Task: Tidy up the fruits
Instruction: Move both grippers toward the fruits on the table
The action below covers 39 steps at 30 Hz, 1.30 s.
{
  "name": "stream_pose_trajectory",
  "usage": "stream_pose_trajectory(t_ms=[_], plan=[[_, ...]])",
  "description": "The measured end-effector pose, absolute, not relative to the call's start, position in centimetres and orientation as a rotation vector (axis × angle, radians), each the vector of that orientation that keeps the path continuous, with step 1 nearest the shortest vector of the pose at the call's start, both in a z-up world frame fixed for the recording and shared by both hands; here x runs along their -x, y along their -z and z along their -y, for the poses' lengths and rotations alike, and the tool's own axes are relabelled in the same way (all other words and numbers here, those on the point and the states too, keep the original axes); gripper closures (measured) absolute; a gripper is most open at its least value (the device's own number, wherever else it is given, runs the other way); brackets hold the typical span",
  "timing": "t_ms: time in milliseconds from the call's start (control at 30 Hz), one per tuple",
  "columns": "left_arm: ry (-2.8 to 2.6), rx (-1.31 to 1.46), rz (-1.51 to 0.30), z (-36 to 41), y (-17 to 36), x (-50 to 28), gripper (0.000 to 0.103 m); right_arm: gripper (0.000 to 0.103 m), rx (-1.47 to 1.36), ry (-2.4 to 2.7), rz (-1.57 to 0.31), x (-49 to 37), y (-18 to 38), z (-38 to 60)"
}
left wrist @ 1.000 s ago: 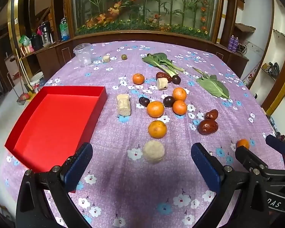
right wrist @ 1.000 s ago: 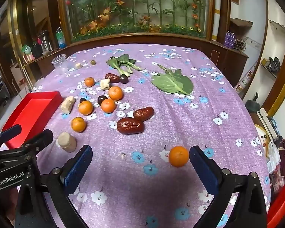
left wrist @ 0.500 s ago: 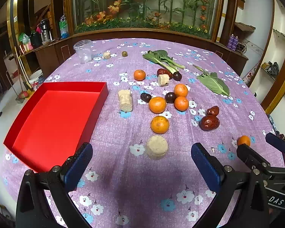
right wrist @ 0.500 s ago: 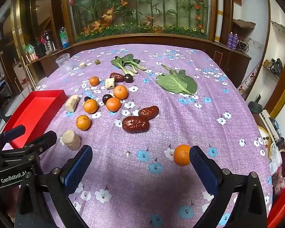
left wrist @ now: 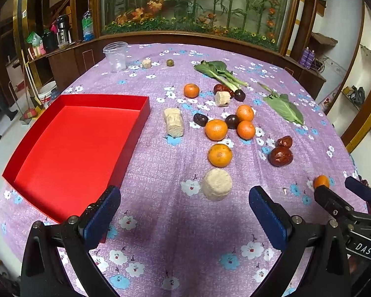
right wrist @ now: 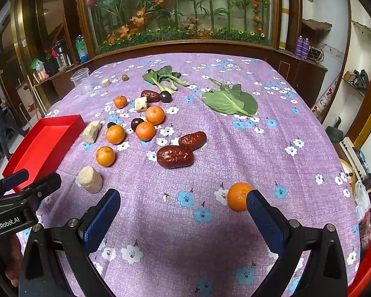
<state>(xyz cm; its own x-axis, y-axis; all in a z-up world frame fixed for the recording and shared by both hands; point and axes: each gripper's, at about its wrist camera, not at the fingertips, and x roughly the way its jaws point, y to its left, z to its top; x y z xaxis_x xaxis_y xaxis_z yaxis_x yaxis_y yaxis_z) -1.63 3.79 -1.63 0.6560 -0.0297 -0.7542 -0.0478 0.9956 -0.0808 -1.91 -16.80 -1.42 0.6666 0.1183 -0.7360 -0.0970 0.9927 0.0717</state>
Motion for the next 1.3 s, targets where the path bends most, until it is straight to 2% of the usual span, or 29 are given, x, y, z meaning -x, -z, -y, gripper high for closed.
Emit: stream_pose_trajectory(t_ms=[1300], plan=[[-0.005, 0.089, -0.861, -3.2, 1.5, 1.5, 0.0, 0.0, -0.005, -0.153, -0.826, 1.5, 1.3, 15.6]])
